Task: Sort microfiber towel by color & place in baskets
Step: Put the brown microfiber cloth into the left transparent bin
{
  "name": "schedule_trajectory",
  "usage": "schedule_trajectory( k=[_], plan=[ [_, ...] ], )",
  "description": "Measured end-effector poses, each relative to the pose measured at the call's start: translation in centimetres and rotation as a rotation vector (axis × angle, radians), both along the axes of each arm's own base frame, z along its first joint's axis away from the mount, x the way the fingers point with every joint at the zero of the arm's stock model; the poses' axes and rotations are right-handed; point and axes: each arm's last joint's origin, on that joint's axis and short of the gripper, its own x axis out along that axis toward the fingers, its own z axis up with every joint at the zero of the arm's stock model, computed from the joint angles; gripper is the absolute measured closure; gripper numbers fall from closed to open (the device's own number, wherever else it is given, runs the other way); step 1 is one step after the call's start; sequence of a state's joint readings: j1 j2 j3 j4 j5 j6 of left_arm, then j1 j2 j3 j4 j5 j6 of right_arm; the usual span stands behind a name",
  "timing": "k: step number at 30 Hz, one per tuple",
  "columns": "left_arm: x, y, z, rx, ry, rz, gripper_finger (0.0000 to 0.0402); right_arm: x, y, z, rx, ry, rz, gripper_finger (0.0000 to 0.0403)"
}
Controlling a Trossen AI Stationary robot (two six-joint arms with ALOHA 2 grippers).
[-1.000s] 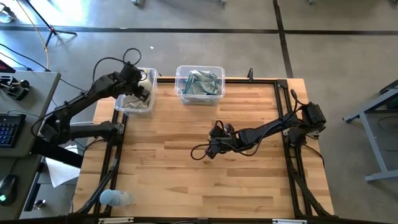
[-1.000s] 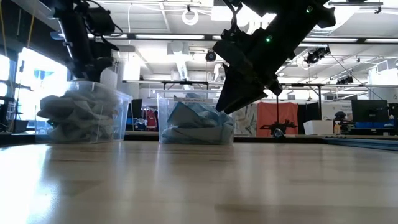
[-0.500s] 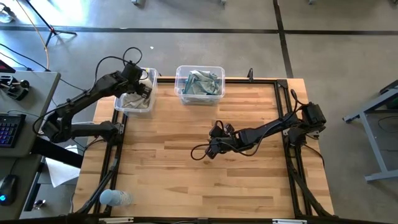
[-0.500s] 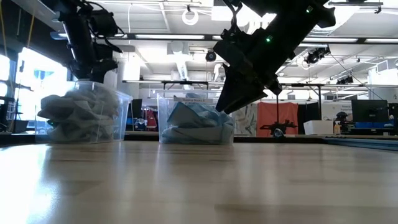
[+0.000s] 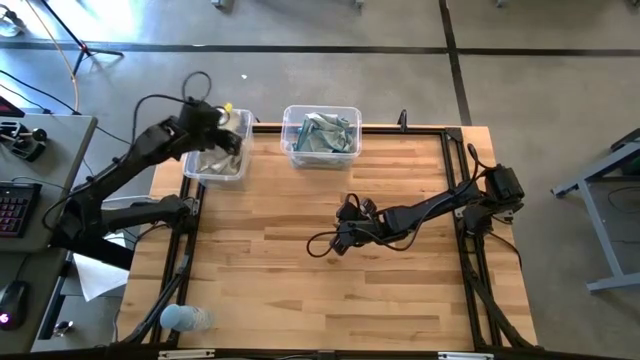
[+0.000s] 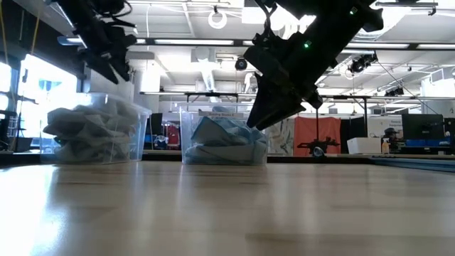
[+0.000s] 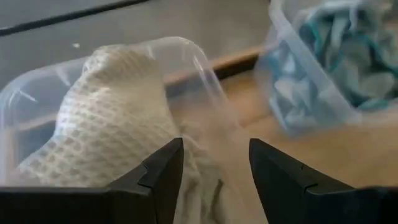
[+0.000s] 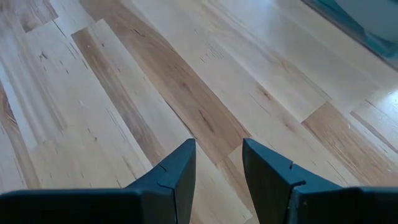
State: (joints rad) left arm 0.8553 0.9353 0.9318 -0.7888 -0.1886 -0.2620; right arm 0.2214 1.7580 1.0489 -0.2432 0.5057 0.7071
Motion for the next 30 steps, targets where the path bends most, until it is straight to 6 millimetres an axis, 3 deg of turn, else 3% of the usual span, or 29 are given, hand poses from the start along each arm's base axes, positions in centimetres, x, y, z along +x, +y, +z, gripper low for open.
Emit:
schedule_trajectory(
  k=[4,10,16,24,30],
  plan=[
    [-0.6,0.0,0.5,0.07,0.069,0.167,0.0231,0.0,0.0,0.0,0.001,-0.002,-0.002,0.0276],
    [-0.1,-0.4,0.4,0.048,0.095,-0.094,0.0231,0.0,0.0,0.0,0.006,-0.004,-0.007,0.0276],
    [-0.2,0.2,0.2,0.158,0.352,-0.034,0.0231,0.0,-0.1,0.0,0.006,-0.005,-0.011,0.0276],
    [1.3,1.3,-2.6,0.1,0.714,0.011,0.0231,0.1,-0.1,0.1,0.007,-0.015,-0.009,0.0276],
    [3.0,2.4,-5.6,-0.087,0.74,-0.046,0.0231,0.1,-0.1,0.1,0.003,-0.016,-0.003,0.0276]
  ],
)
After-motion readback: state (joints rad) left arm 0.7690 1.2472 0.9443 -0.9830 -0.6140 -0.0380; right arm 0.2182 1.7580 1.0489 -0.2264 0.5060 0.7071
